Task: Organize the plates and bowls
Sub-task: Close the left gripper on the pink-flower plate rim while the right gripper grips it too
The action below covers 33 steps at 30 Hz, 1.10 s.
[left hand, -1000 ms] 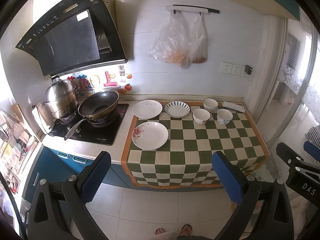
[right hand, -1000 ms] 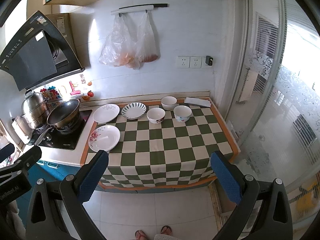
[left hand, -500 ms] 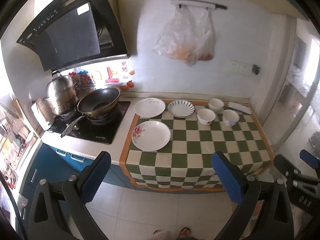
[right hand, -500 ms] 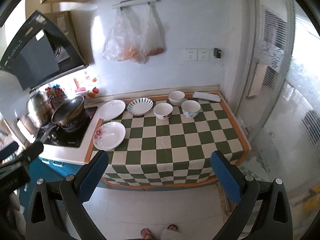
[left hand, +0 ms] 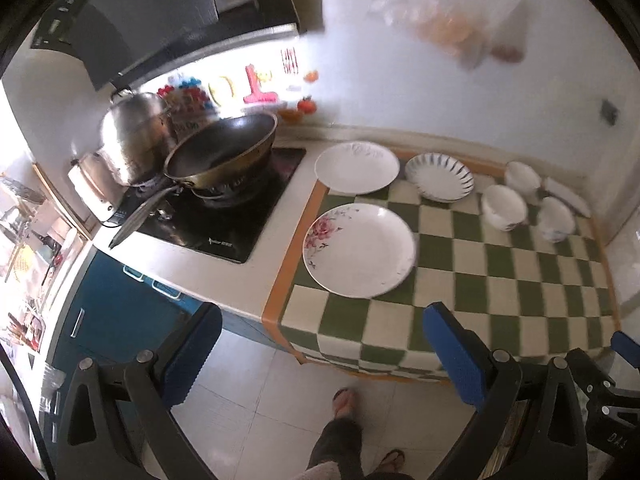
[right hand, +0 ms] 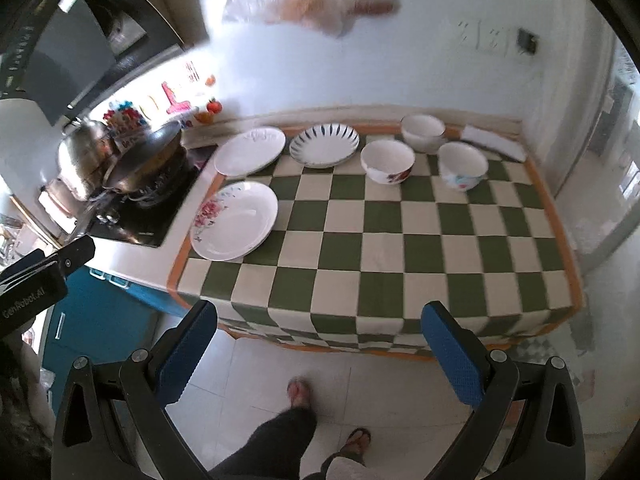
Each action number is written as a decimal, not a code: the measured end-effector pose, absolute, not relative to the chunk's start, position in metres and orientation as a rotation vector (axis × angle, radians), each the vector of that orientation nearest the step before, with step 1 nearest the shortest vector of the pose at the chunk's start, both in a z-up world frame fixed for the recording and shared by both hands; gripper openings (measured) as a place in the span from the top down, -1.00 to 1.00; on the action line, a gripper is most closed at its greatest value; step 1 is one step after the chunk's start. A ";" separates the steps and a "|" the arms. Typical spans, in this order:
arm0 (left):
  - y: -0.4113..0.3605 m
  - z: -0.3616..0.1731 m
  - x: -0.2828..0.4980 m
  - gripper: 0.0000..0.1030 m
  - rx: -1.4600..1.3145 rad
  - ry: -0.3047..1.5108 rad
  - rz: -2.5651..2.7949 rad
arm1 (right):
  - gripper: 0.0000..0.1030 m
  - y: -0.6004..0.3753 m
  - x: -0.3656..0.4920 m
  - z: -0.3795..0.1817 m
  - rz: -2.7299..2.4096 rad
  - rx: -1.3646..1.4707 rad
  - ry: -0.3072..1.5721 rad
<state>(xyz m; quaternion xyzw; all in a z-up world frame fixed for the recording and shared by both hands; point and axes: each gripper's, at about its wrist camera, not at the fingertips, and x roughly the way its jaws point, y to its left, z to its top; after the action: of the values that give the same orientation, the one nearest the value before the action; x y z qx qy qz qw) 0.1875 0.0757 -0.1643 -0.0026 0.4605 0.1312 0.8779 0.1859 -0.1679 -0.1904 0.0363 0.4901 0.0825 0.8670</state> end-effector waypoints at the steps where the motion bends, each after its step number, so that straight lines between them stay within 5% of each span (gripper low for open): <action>1: 0.081 -0.172 0.201 -1.00 -0.006 0.971 0.265 | -1.00 -0.162 0.201 -0.200 0.164 0.074 1.042; 16: 0.148 -0.288 0.383 -1.00 0.079 1.184 0.118 | -0.98 -0.079 0.392 -0.342 0.094 0.173 1.310; 29: 0.188 -0.372 0.451 -0.98 0.055 1.381 0.079 | -0.80 -0.049 0.469 -0.429 0.162 0.292 1.480; 33: 0.195 -0.389 0.460 -0.76 0.033 1.441 0.065 | -0.67 -0.044 0.482 -0.447 0.197 0.322 1.521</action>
<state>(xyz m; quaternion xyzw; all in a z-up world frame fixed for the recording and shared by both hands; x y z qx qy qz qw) 0.4597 0.1946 -0.3894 0.0149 0.6595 0.0296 0.7510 0.4819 -0.0441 -0.4467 0.1452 0.6850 0.0889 0.7084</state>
